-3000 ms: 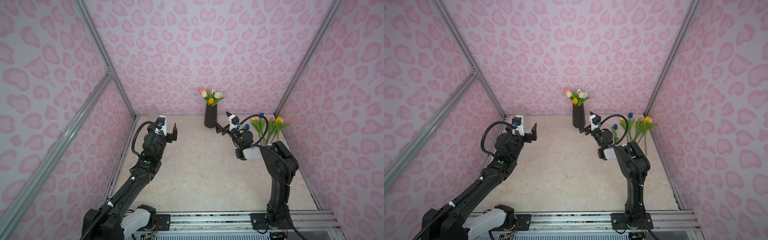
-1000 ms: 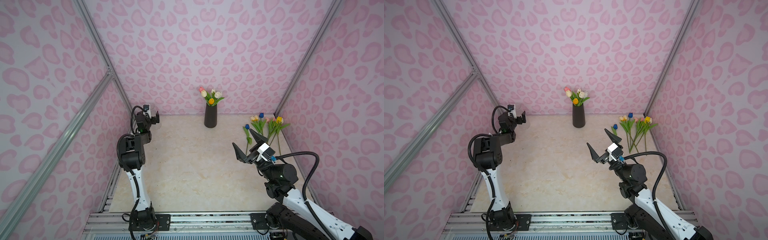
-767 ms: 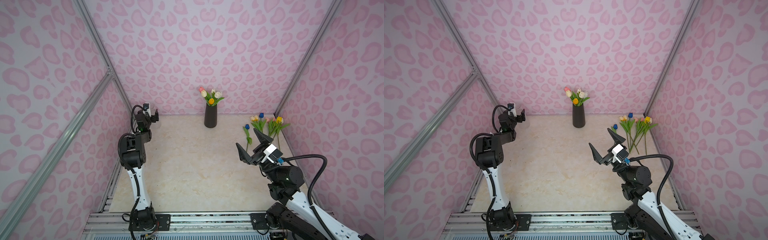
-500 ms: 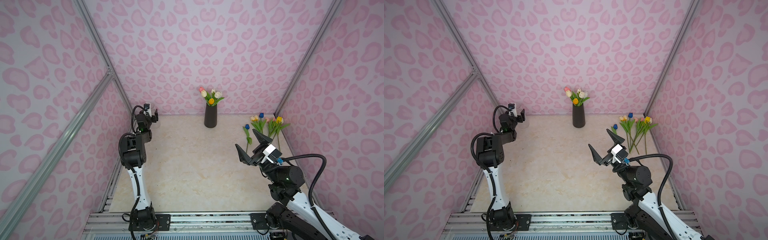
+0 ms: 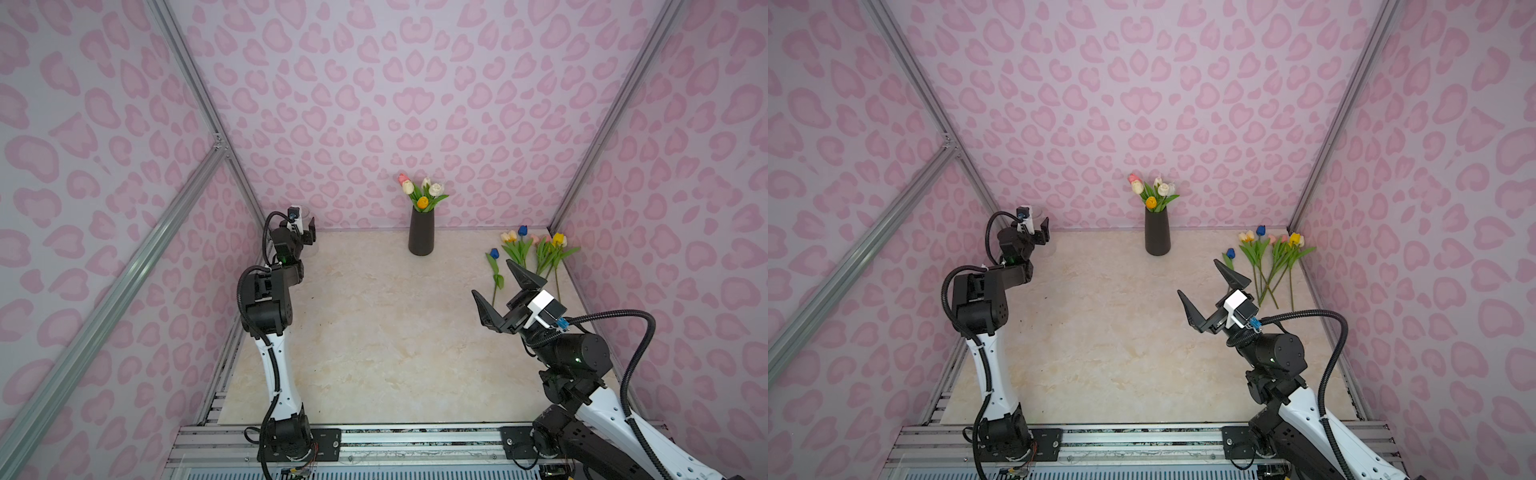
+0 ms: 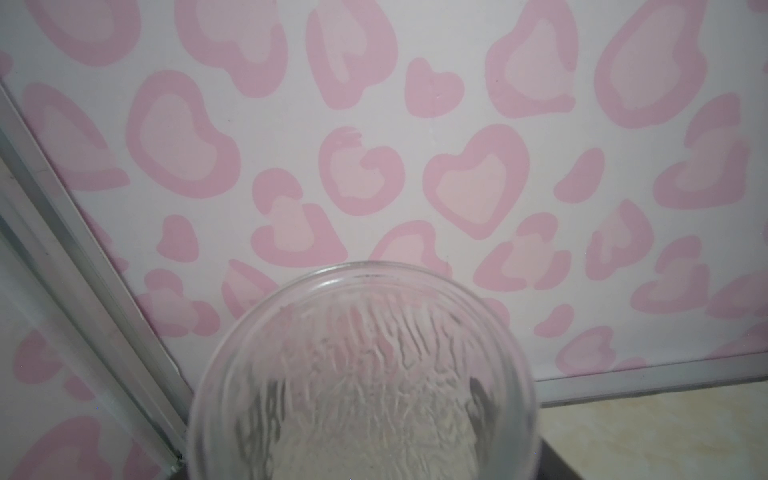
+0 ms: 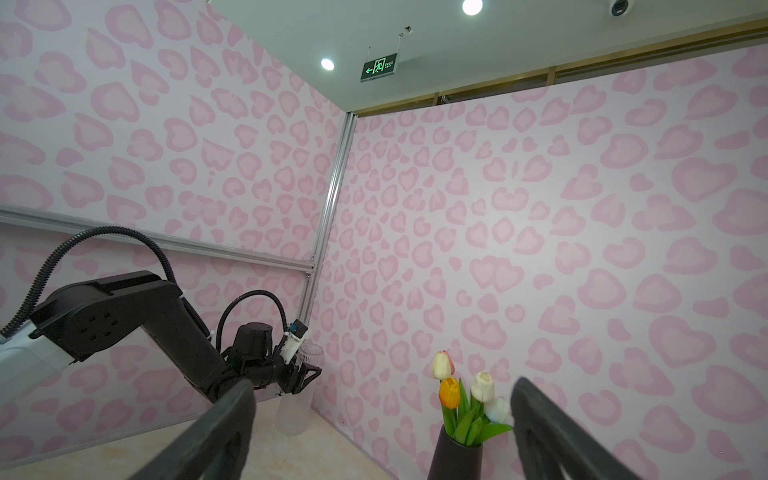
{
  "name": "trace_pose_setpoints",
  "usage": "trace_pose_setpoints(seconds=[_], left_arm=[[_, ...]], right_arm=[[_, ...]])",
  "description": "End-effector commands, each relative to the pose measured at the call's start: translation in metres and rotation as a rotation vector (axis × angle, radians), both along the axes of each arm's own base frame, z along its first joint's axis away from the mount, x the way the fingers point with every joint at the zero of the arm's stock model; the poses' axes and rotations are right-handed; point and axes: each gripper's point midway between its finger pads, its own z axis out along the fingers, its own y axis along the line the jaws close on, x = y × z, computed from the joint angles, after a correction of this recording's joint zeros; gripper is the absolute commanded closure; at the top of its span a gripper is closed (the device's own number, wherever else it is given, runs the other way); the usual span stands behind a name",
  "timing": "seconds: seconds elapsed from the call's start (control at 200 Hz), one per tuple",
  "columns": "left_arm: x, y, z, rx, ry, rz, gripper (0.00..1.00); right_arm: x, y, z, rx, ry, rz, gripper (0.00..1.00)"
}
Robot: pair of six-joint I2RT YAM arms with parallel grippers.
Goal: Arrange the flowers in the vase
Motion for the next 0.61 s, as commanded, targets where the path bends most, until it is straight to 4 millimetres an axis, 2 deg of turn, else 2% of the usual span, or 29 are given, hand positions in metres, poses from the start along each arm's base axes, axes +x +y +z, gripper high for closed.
trace_pose_setpoints(seconds=[0.0,0.12,0.15,0.18,0.215,0.22,0.225,0.255,0.42,0.525,0.6], left_arm=[[-0.013,-0.009,0.027,0.007,-0.061,-0.043,0.54],[-0.036,-0.025,0.047,-0.031,-0.086,-0.113,0.55],[-0.043,-0.030,0.060,-0.034,-0.109,-0.128,0.56],[-0.052,-0.037,0.055,-0.040,-0.096,-0.142,0.57],[-0.063,-0.046,0.063,-0.035,-0.111,-0.156,0.58],[-0.064,-0.047,0.058,-0.037,-0.098,-0.158,0.58],[-0.065,-0.049,0.065,-0.033,-0.114,-0.160,0.58],[-0.074,-0.057,0.071,-0.027,-0.125,-0.174,0.58],[-0.131,-0.118,0.100,-0.030,-0.166,-0.302,0.61],[-0.174,-0.164,0.115,-0.052,-0.173,-0.427,0.62],[-0.205,-0.199,0.117,-0.053,-0.169,-0.518,0.62]], right_arm=[[0.001,-0.002,0.000,0.002,0.005,-0.013,0.05],[0.016,-0.008,-0.008,0.017,0.073,-0.075,0.05],[0.022,-0.010,-0.011,0.024,0.101,-0.097,0.04],[0.027,-0.011,-0.013,0.028,0.119,-0.113,0.04],[0.034,-0.009,-0.019,0.015,0.147,-0.126,0.04],[0.035,-0.009,-0.019,0.013,0.150,-0.127,0.04],[0.035,-0.009,-0.019,0.013,0.150,-0.127,0.04],[0.039,-0.006,-0.024,-0.002,0.171,-0.131,0.04],[0.077,-0.001,-0.052,-0.052,0.334,-0.202,0.03],[0.110,-0.011,-0.070,-0.011,0.501,-0.227,0.03],[0.133,-0.025,-0.083,0.031,0.614,-0.270,0.03]])
